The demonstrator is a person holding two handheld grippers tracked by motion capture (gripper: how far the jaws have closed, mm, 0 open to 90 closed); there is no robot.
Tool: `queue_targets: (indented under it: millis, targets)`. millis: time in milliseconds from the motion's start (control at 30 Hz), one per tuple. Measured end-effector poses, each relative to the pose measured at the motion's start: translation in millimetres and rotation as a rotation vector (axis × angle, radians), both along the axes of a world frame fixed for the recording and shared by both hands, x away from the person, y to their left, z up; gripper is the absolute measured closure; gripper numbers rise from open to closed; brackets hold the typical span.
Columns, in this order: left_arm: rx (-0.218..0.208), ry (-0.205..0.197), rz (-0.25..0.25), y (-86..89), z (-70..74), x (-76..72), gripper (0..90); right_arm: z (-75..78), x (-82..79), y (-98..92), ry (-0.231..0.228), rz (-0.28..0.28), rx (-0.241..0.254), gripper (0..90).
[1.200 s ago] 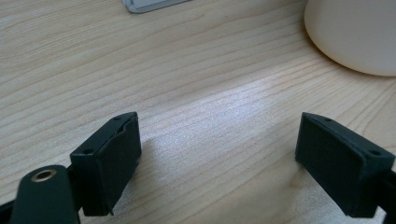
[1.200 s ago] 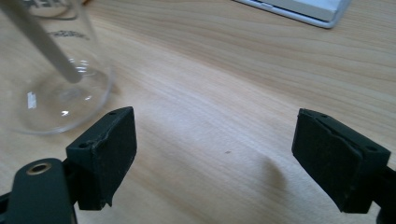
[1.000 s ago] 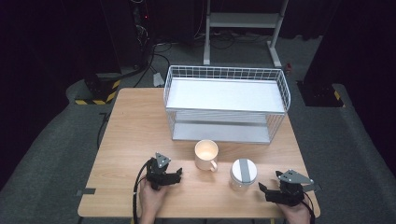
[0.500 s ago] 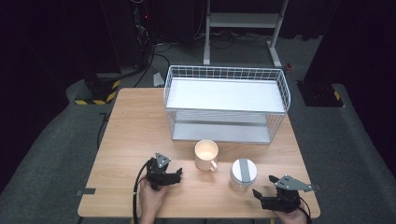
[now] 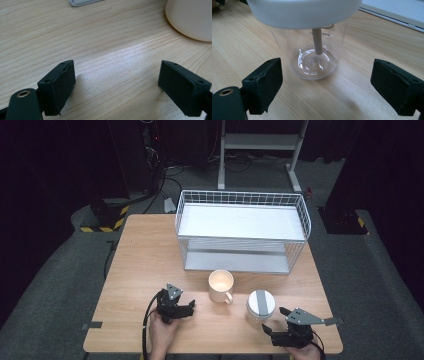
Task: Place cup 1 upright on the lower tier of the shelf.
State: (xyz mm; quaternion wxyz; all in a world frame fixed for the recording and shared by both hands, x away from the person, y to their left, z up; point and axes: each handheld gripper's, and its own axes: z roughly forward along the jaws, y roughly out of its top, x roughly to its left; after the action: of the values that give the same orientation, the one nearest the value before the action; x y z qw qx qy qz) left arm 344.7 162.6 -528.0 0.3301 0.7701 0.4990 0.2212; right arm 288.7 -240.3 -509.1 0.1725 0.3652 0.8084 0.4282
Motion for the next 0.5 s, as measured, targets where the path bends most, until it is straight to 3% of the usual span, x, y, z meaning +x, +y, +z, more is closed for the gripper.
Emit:
queue_targets:
  millis: [500]
  targets:
    - [0.0, 0.0, 0.0, 0.0, 0.0, 0.0, 14.6, 4.1, 9.9, 17.7, -0.011, 0.027, 0.034, 10.0]
